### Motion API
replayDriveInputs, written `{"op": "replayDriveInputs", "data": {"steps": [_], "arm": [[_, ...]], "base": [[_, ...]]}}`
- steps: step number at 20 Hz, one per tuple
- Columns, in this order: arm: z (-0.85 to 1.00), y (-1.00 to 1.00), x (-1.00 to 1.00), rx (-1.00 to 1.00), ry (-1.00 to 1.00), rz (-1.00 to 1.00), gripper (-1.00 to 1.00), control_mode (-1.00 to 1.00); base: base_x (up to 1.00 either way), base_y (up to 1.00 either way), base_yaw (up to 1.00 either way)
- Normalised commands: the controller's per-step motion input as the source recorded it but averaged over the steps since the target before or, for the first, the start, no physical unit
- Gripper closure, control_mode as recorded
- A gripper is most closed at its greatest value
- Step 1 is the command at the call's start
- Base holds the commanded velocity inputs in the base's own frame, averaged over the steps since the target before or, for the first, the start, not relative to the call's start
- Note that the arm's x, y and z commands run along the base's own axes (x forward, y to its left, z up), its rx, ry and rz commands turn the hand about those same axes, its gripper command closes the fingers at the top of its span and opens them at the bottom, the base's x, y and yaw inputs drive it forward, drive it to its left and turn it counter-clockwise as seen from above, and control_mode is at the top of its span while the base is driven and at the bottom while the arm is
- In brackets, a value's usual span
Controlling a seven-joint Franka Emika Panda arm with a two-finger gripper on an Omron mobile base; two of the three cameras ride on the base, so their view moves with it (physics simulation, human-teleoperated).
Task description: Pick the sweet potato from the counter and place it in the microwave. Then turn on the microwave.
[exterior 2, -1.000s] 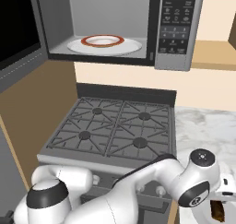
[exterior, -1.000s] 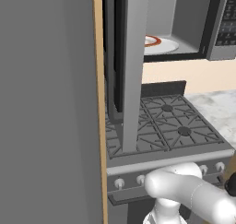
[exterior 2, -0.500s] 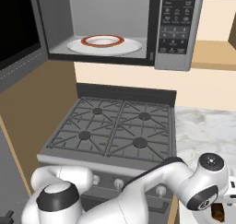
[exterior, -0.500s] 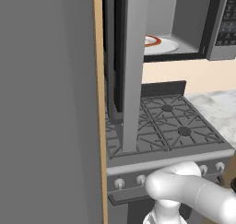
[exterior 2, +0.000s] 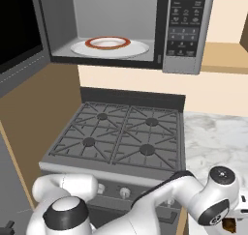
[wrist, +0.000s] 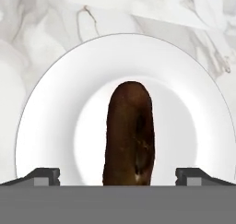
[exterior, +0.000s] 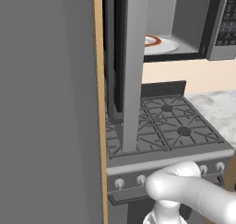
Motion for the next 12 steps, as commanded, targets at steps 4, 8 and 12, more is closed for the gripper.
{"op": "replayDriveInputs", "data": {"steps": [4,8,12], "arm": [[-0.2,0.0,0.09,0.0,0.03,0.0,-1.0,-1.0],[-0.16,0.0,0.13,0.0,0.02,0.0,-1.0,-1.0],[-0.15,-0.01,0.11,0.0,0.01,0.0,-1.0,-1.0]], "base": [[0.0,0.0,0.0],[0.0,0.0,0.0],[0.0,0.0,0.0]]}}
